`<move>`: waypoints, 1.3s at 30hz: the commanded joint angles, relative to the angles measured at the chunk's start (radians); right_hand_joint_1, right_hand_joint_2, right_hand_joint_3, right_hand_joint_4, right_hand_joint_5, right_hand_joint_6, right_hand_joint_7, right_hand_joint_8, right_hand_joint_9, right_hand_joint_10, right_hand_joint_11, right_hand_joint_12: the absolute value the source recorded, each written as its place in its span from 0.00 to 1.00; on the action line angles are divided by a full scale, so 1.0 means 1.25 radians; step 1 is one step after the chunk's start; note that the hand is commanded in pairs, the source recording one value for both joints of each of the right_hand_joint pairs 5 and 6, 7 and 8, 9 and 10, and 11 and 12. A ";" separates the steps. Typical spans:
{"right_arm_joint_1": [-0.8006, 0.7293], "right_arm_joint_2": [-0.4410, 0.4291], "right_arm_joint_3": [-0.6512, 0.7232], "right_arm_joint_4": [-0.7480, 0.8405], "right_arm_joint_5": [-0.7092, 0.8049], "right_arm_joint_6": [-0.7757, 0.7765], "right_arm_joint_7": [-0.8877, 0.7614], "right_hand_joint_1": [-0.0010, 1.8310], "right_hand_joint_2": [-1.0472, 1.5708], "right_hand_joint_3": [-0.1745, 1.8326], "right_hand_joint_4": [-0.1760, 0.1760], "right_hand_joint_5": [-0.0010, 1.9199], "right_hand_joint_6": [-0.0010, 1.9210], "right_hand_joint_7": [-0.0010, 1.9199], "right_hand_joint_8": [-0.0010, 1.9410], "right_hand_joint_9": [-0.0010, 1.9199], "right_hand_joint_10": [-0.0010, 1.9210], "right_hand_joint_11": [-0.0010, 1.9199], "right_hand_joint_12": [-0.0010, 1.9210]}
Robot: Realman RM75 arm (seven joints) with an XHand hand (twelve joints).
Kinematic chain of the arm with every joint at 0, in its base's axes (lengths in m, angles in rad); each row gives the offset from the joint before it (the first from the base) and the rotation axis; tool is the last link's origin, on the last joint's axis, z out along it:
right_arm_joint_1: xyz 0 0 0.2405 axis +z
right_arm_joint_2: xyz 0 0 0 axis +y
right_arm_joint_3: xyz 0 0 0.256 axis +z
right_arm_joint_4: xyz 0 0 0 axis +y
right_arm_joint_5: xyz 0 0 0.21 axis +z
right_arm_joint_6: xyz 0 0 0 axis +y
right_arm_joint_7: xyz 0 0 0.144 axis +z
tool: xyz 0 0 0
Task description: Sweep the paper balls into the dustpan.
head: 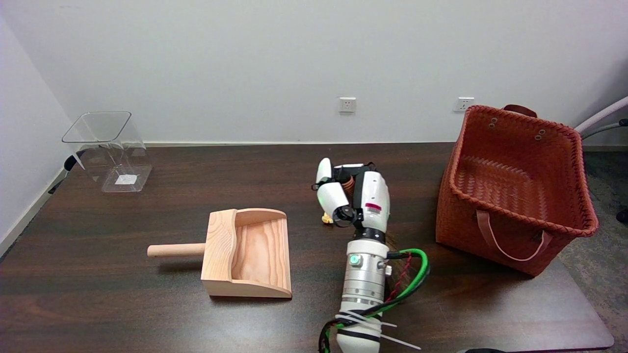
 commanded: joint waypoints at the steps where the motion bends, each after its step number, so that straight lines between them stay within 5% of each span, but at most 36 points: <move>1: 0.071 -0.117 0.000 -0.169 0.000 -0.005 0.140 0.46 1.00 0.31 0.50 1.00 1.00 1.00 0.99 1.00 1.00 1.00 1.00; 39: 0.113 -0.131 0.003 -0.105 0.110 -0.122 0.603 0.40 1.00 0.24 0.50 1.00 1.00 1.00 0.99 1.00 1.00 1.00 1.00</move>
